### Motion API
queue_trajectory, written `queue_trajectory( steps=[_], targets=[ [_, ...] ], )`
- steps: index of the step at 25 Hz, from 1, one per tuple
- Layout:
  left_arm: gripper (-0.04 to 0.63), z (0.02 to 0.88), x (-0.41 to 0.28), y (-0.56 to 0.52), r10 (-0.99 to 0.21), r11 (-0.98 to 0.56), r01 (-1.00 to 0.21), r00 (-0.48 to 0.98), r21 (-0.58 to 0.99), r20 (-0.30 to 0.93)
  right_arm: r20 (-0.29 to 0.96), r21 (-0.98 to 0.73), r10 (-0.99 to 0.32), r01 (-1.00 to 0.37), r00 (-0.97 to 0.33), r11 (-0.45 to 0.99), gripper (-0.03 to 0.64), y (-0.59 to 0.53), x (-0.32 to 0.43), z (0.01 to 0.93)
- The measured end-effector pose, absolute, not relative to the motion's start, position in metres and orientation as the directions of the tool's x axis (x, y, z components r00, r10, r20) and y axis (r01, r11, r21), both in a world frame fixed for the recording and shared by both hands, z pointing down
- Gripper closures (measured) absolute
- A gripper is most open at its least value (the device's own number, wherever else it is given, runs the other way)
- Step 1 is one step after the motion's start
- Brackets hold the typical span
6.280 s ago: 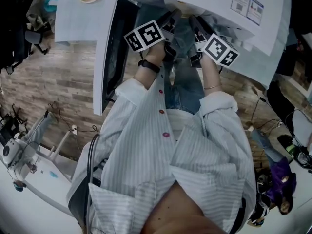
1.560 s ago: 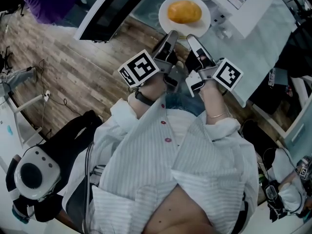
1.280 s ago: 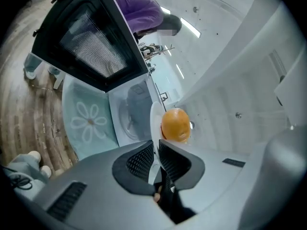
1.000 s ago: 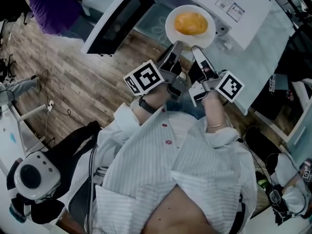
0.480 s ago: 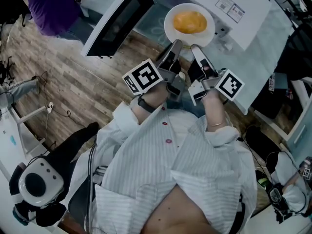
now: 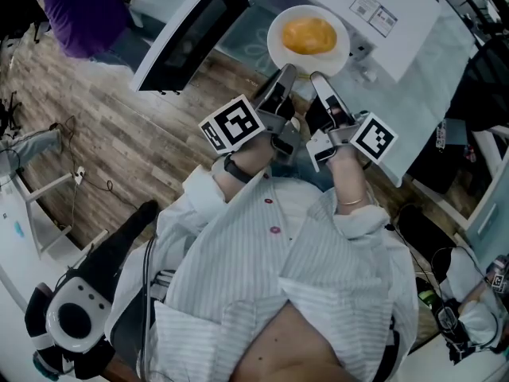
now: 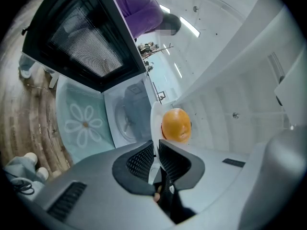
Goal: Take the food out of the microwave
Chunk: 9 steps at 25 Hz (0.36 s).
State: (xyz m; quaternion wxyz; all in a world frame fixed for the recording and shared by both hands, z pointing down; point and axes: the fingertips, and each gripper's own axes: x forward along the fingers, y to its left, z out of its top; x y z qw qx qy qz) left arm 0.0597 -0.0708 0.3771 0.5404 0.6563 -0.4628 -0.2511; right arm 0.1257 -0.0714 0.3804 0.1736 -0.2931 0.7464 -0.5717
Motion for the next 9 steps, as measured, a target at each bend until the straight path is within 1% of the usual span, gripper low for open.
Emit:
queue_trajectory(
  steps=[9],
  targets=[
    [0.552, 0.3782, 0.0609, -0.0731, -0.878, 0.01, -0.334, 0.448, 0.942, 0.168, 0.077, -0.952, -0.639, -0.246, -0.765, 0.18, 0.574, -0.0736, 0.1276, 0.3816]
  ],
)
